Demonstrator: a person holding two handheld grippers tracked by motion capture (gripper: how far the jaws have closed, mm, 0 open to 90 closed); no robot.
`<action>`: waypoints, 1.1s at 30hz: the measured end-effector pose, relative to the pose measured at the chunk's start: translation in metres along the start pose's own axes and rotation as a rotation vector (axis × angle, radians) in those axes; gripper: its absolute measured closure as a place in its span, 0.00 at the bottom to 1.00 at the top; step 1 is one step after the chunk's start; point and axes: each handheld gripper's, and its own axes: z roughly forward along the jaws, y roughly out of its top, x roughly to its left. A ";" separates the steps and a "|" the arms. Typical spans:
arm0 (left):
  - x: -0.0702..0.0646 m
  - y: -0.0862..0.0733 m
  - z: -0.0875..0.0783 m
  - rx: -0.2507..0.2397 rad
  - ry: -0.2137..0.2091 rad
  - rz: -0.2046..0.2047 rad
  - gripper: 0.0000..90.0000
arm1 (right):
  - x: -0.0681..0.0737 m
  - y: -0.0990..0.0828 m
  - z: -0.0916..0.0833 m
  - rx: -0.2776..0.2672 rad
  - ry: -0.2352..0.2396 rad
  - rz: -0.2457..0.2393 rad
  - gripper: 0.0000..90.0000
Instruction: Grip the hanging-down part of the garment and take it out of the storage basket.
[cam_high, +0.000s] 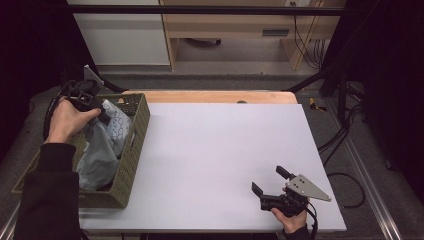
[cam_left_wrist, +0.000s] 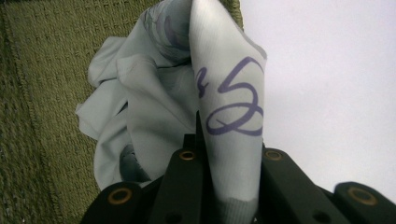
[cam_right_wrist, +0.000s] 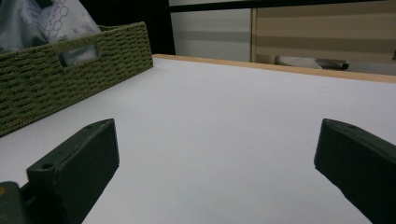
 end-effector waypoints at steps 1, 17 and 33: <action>0.000 0.000 0.000 0.000 -0.001 -0.001 0.93 | 0.000 0.000 0.000 0.000 -0.002 -0.001 0.00; -0.001 -0.005 -0.009 -0.023 0.003 0.006 0.93 | 0.001 0.000 0.002 0.005 0.007 0.000 0.00; -0.007 -0.005 -0.054 -0.086 0.037 0.011 0.93 | 0.001 0.000 0.004 0.011 0.012 0.001 0.00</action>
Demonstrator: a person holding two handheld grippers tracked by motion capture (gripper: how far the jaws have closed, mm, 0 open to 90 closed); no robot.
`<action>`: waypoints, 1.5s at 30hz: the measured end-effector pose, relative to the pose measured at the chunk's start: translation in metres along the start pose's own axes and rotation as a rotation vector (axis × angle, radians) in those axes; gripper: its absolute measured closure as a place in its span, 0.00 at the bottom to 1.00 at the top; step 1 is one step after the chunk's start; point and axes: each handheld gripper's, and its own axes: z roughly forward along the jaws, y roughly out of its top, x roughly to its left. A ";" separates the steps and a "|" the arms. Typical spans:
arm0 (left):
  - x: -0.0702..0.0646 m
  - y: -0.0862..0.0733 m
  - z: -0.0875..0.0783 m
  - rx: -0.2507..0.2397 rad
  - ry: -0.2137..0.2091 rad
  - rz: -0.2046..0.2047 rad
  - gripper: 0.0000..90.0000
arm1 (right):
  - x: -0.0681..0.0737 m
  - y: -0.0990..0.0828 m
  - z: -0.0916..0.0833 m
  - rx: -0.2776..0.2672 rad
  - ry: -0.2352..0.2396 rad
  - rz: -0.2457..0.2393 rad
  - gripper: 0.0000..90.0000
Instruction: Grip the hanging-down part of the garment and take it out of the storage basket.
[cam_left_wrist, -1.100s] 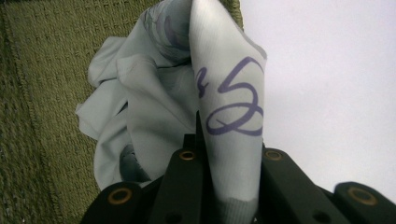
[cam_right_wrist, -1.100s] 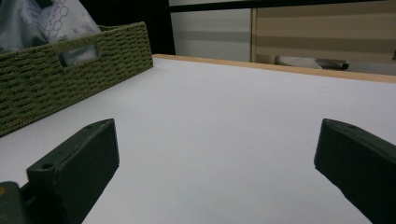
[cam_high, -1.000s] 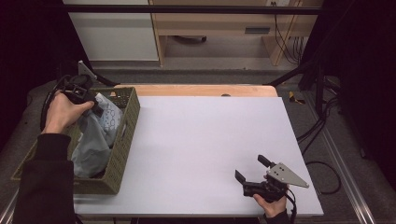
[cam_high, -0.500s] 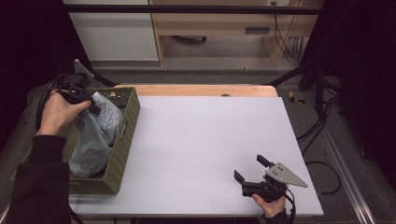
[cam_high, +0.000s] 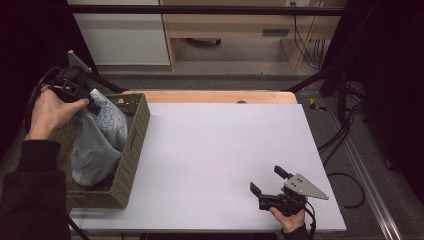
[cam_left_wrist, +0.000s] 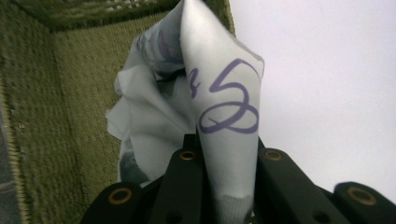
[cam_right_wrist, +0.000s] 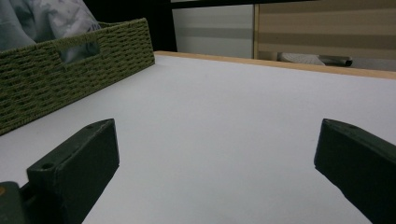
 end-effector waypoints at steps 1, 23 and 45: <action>-0.001 0.000 -0.007 -0.008 0.004 0.004 0.93 | 0.000 0.000 0.000 0.003 0.002 -0.004 0.00; -0.014 0.006 -0.067 -0.086 0.036 0.024 0.93 | 0.014 0.014 0.018 -0.008 0.067 -0.019 0.00; -0.011 0.008 -0.067 -0.065 0.037 0.020 0.93 | 0.091 0.064 0.108 -0.013 0.268 -0.068 0.01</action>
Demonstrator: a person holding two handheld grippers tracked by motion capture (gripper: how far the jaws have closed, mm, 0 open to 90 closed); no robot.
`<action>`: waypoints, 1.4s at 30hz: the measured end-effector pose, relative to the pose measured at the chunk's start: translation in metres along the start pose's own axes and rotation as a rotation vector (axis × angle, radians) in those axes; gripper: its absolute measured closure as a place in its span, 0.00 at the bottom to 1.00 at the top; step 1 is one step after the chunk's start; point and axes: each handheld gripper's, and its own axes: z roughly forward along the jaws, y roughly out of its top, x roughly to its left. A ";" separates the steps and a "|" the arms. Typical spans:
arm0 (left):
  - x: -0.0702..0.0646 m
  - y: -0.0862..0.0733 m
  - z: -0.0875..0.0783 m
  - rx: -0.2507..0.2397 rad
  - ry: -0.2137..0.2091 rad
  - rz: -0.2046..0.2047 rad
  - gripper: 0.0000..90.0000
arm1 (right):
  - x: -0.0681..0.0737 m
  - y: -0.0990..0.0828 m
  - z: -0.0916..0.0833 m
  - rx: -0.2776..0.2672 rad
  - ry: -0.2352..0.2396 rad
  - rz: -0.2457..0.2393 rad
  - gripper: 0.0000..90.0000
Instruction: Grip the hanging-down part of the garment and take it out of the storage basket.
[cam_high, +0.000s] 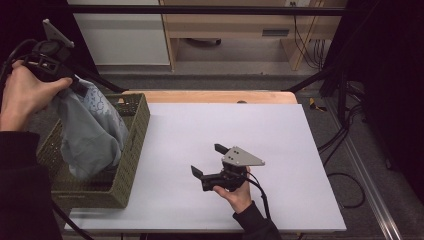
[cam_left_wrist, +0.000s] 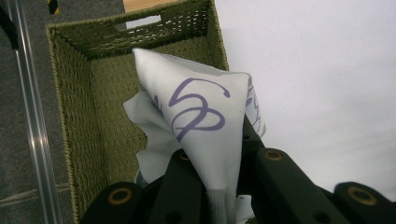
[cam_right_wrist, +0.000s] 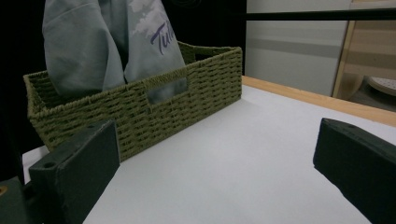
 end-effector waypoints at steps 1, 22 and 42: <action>0.000 0.000 0.000 0.000 0.000 0.000 0.93 | 0.000 0.000 0.000 0.000 0.000 0.000 0.01; -0.005 0.001 0.002 0.006 -0.001 0.014 0.93 | 0.026 0.036 0.090 -0.013 0.113 0.031 0.04; -0.006 0.000 0.001 0.011 -0.004 0.028 0.93 | 0.062 0.034 0.158 0.037 0.163 -0.001 0.08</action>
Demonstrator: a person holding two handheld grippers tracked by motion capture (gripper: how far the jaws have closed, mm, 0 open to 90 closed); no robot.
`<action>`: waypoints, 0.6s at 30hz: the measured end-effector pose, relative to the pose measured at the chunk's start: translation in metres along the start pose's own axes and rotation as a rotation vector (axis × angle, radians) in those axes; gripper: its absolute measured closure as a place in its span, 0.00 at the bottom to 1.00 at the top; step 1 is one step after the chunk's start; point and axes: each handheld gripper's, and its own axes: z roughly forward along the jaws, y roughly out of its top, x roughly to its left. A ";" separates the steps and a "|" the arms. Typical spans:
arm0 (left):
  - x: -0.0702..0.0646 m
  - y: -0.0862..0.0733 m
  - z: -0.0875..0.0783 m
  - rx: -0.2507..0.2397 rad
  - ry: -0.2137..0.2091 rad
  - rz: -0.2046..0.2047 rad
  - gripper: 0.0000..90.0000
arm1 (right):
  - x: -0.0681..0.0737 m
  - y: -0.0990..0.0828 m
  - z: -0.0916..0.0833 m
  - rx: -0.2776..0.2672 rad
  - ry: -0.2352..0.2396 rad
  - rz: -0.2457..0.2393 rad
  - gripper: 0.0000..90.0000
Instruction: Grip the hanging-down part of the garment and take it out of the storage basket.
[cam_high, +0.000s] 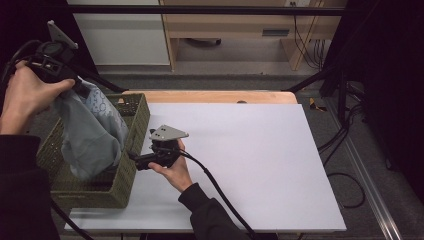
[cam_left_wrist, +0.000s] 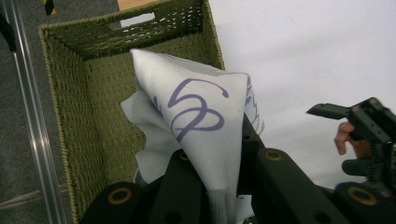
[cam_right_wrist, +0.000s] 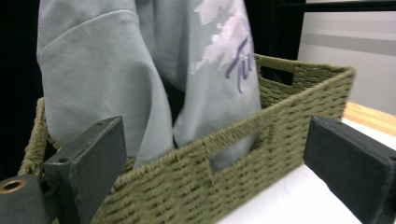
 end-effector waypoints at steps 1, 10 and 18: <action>0.000 0.000 0.000 0.001 0.002 0.000 0.93 | 0.001 0.000 0.003 0.001 0.004 0.009 0.08; -0.003 0.000 -0.001 0.004 0.003 0.007 0.93 | 0.011 -0.004 0.038 0.035 0.050 0.025 0.09; -0.003 -0.002 -0.001 0.004 0.000 0.014 0.93 | 0.021 -0.002 0.058 0.053 0.063 0.017 0.12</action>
